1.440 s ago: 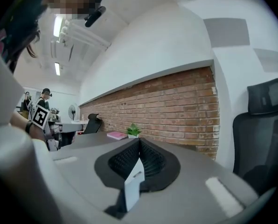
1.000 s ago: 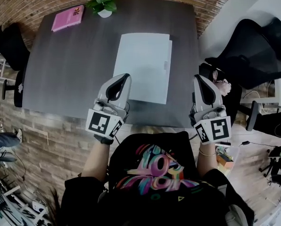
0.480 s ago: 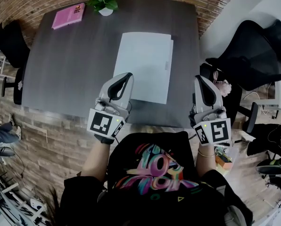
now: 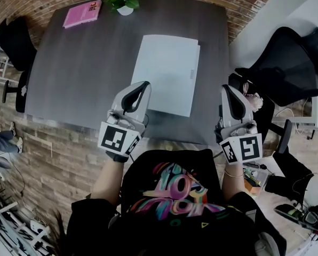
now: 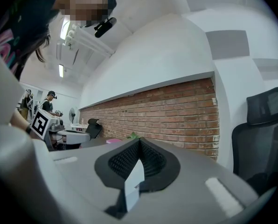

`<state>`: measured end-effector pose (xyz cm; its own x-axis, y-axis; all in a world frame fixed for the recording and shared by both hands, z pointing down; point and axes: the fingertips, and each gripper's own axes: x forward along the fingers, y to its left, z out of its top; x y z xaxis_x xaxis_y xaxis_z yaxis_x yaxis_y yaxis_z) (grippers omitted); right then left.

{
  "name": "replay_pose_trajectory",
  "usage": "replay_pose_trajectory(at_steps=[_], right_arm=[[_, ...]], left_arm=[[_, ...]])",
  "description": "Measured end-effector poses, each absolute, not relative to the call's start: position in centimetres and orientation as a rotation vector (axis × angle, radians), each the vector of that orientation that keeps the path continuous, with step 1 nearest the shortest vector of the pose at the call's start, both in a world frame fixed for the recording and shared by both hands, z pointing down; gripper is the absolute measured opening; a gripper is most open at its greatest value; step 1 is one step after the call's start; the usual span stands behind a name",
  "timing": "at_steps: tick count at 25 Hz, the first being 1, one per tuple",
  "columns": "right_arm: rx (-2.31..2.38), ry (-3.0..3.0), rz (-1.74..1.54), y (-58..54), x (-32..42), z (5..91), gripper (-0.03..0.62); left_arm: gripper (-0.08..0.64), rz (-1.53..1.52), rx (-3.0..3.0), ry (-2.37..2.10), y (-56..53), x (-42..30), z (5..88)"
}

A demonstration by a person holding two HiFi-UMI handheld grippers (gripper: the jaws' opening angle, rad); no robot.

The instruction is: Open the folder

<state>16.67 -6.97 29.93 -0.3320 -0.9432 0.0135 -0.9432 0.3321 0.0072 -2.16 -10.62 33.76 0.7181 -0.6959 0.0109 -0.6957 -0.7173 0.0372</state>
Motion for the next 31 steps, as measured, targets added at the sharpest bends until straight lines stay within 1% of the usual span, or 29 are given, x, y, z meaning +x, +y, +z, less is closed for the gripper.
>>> replay_pose_trajectory(at_steps=[31], right_arm=[[1.792, -2.548, 0.044, -6.6, 15.4, 30.6, -0.002]], left_arm=[[0.0, -0.011, 2.851, -1.184, -10.0, -3.8, 34.2]])
